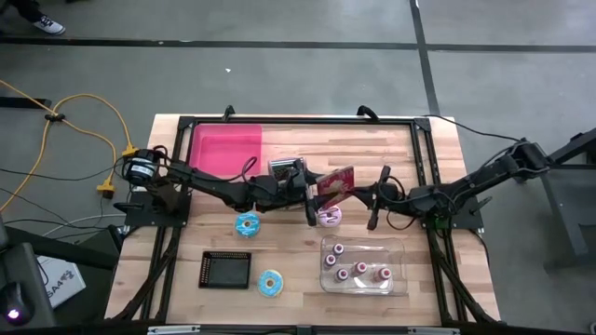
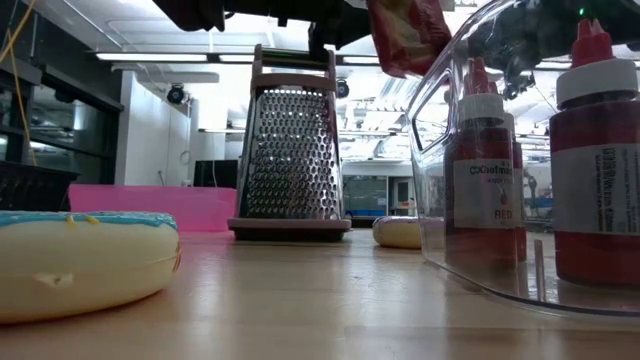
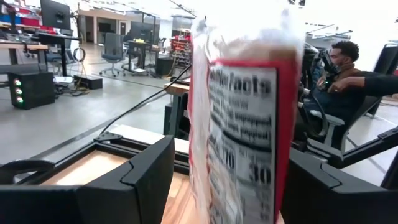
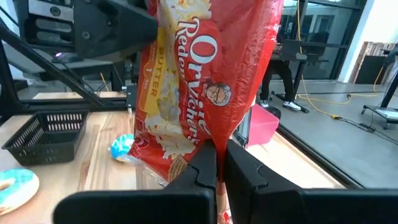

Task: Pick & Place Food Item
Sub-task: Put the popcorn bag into the pink bin

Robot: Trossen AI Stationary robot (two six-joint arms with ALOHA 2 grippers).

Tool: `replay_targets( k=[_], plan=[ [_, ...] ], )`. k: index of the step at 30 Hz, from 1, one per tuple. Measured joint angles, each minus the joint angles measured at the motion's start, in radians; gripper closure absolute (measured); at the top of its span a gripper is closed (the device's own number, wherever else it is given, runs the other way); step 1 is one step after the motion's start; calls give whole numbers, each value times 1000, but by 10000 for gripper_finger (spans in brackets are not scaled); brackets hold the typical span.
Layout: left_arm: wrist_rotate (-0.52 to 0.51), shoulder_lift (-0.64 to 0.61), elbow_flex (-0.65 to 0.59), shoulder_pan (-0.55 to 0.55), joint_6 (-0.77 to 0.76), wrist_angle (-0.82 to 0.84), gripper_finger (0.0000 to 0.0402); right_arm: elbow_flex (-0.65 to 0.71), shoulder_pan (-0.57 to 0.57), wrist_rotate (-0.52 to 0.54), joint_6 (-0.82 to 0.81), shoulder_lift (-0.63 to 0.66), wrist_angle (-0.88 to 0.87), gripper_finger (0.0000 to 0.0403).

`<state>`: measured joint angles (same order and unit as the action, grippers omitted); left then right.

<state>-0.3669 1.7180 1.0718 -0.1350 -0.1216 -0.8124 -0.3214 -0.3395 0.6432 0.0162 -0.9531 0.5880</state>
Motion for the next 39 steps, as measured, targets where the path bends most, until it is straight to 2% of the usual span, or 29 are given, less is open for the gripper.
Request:
replay_targets(
  k=[5,17,22,35,39],
  plan=[
    [0,0,0,-13,17,-2,201,-5,-1,0,-5,-12,0,399],
    [-2,0,0,-20,19,-3,342,-5,-1,-2,-11,-12,0,399],
    [-4,0,0,-20,18,-3,381,-5,-1,-1,-11,-12,0,399],
    [-1,0,0,-21,17,-3,389,-5,-1,-20,-11,-12,-1,399],
    [4,0,0,-21,17,-3,390,-5,-1,-30,24,-12,-1,375]
  ],
)
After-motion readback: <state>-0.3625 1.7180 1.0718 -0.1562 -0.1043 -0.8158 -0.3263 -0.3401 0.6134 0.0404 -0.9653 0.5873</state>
